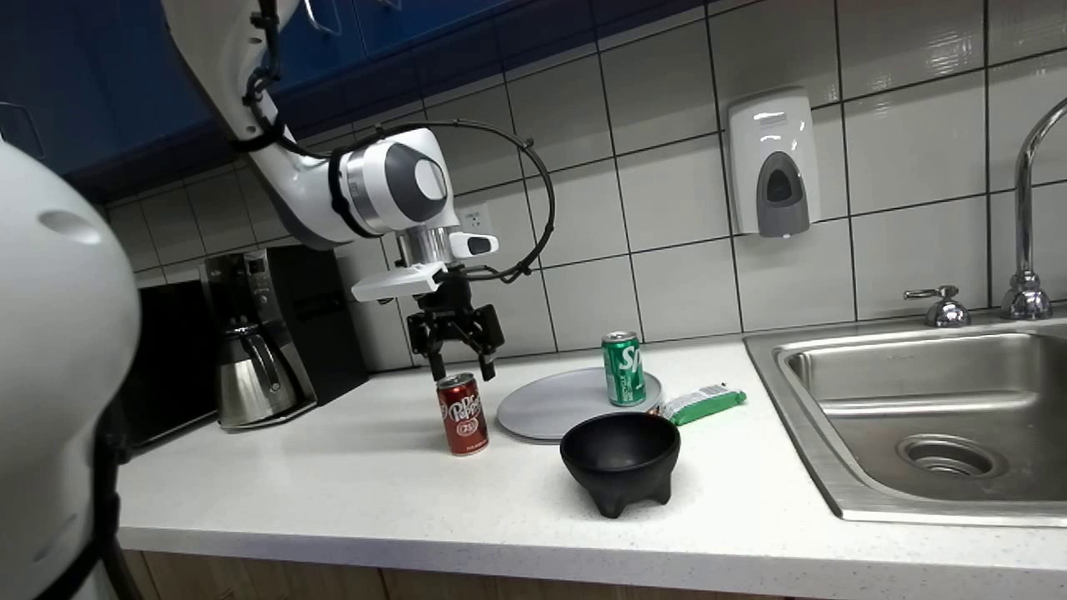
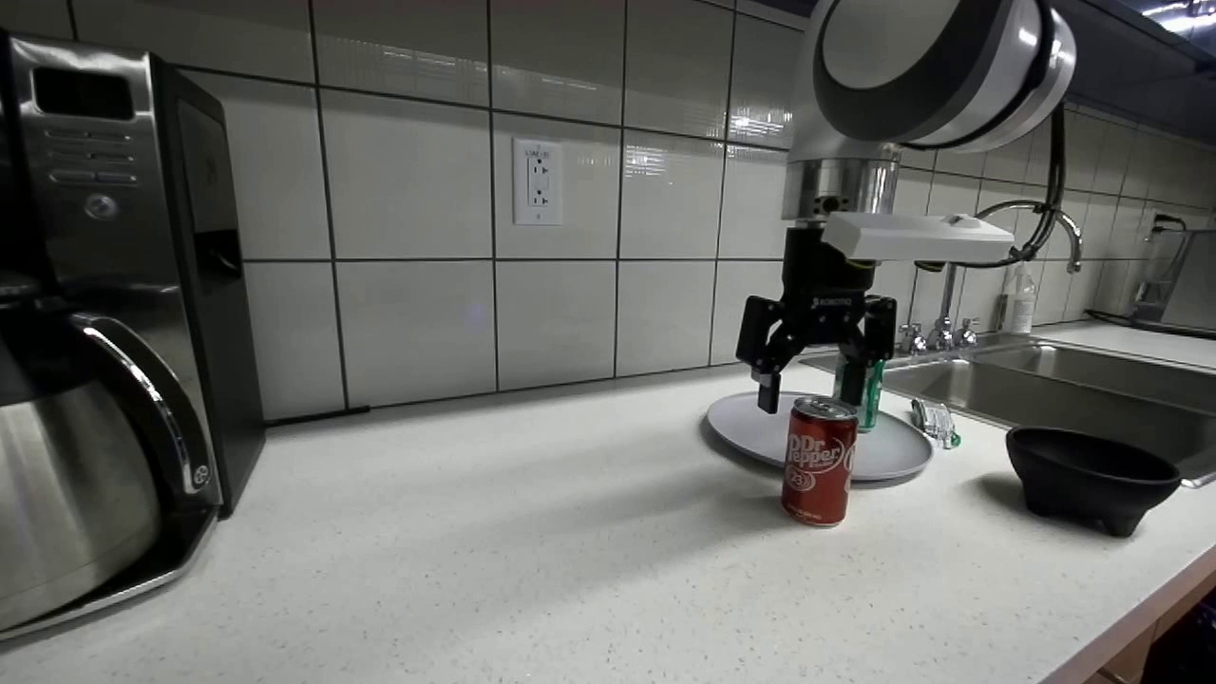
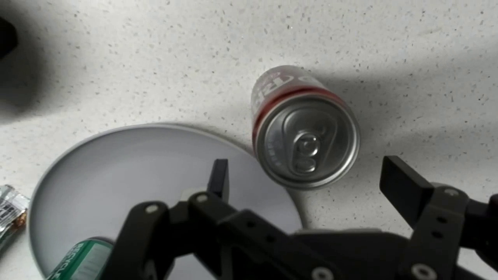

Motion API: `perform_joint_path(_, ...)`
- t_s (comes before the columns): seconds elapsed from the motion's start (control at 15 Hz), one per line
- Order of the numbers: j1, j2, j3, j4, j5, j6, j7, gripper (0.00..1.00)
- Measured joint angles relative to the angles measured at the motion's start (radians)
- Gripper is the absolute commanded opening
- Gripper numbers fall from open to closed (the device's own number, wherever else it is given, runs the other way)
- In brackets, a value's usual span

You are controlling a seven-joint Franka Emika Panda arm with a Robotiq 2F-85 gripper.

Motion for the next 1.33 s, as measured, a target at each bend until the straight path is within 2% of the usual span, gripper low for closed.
perform_joint_path(1.33,-0.001,-0.004,0.002,-0.032,0.019,0.0,-0.044,1.0)
